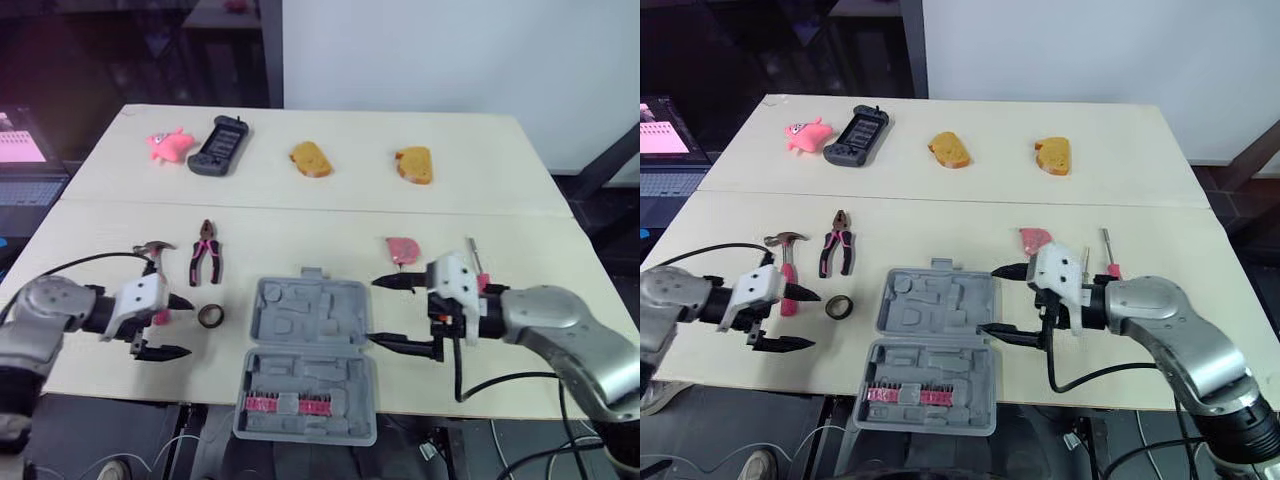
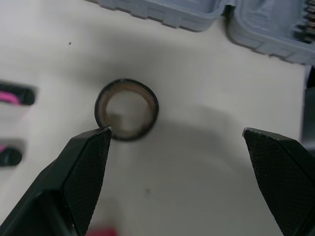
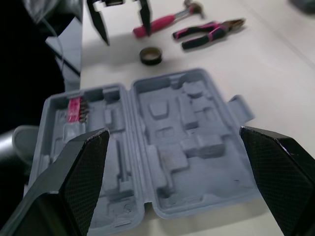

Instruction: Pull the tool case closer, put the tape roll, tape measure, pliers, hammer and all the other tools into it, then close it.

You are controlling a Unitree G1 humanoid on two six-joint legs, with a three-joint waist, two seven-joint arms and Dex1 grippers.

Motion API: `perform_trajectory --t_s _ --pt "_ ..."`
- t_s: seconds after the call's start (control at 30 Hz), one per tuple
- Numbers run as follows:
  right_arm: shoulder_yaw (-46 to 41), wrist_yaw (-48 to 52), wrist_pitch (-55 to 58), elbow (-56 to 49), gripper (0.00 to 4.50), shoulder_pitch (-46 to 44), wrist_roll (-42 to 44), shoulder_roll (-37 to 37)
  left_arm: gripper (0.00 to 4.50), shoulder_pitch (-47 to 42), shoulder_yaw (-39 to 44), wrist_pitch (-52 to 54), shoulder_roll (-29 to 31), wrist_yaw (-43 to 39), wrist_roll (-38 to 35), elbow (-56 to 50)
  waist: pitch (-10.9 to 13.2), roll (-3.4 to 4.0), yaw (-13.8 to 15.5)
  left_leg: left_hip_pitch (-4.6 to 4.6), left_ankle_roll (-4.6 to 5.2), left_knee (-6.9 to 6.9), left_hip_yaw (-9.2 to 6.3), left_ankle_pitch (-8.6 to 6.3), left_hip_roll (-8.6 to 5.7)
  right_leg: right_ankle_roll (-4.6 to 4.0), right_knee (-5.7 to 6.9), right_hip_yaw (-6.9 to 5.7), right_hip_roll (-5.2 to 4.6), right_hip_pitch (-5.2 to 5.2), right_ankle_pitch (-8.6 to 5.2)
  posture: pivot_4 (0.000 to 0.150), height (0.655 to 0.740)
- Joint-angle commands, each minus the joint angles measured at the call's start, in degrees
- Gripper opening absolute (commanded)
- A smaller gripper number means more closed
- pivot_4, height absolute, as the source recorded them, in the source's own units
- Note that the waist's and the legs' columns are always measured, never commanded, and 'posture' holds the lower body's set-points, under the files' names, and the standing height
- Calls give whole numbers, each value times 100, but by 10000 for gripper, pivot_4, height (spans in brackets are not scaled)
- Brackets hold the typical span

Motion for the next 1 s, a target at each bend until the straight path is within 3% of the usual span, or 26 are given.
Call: perform_trajectory --t_s 0.03,0.43,0.73,1.0 --pt "68 -88 -48 -56 44746 -143 -184 61 45000 -410 -255 -211 -104 -150 292 488 0 -1 0 0 0 0 0 0 0 0 1 0 0 0 0 1500 7395" --pt "154 -590 214 -250 44746 -72 -397 336 45000 -903 -544 -467 -385 -299 547 1088 0 0 -10 3 4 44 -7 -2 0 3 59 -2 6 -2 0 1500 7395" --pt "200 -738 233 -295 44746 73 -559 374 45000 -714 -517 -132 -258 -602 -43 366 0 -1 -5 2 4 70 -9 -1 0 1 60 0 5 14 -1 1500 7395" --pt "179 -795 325 -365 44746 -35 -507 490 45000 -688 -603 -405 -324 -239 556 710 1 -1 -11 2 4 69 -11 -1 0 4 61 -1 7 12 0 1500 7395"
